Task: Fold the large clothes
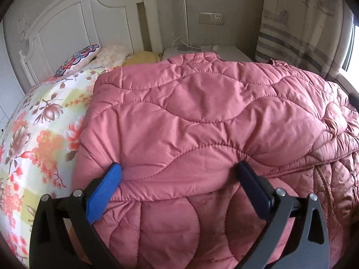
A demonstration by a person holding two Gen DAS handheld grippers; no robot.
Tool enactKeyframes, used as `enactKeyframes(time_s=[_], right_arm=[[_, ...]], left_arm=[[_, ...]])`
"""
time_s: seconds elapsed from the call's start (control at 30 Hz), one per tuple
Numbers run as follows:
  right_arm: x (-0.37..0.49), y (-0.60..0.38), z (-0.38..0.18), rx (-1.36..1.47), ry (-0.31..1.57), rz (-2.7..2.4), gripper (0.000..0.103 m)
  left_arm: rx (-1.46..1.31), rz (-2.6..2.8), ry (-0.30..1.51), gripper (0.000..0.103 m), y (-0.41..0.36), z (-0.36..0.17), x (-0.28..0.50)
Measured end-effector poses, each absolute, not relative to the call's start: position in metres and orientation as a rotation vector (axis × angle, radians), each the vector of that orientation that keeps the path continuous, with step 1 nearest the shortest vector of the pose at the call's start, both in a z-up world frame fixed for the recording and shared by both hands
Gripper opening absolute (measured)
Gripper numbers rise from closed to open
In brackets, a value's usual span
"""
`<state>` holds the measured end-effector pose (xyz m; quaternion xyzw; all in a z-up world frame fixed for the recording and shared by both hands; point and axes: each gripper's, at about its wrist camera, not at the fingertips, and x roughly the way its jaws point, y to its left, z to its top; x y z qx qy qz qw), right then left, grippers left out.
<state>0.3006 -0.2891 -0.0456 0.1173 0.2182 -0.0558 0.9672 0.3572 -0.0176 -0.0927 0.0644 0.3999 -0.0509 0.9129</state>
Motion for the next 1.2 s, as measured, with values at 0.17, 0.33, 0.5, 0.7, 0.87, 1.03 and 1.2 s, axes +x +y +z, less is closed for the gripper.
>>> enactKeyframes(time_s=[0.17, 0.33, 0.5, 0.7, 0.87, 1.03, 1.2], right_arm=[[0.363, -0.261, -0.022, 0.055, 0.612, -0.123, 0.098], [0.425, -0.243, -0.095, -0.081, 0.914, -0.042, 0.099], [0.401, -0.26, -0.083, 0.037, 0.872, -0.074, 0.098], [0.333, -0.258, -0.078, 0.011, 0.811, -0.067, 0.099], [0.328, -0.264, -0.098, 0.015, 0.916, -0.043, 0.099], [0.286, -0.253, -0.08, 0.035, 0.846, -0.076, 0.099], [0.272, -0.249, -0.108, 0.013, 0.945, -0.065, 0.099]], left_arm=[[0.138, -0.1, 0.823, 0.101, -0.019, -0.093, 0.353], [0.136, -0.102, 0.824, 0.101, -0.018, -0.092, 0.353], [0.132, -0.104, 0.825, 0.101, -0.016, -0.091, 0.352], [0.129, -0.106, 0.828, 0.101, -0.015, -0.091, 0.352], [0.128, -0.107, 0.83, 0.101, -0.014, -0.09, 0.351], [0.128, -0.106, 0.829, 0.101, -0.015, -0.09, 0.351], [0.138, -0.101, 0.83, 0.101, -0.015, -0.091, 0.35]])
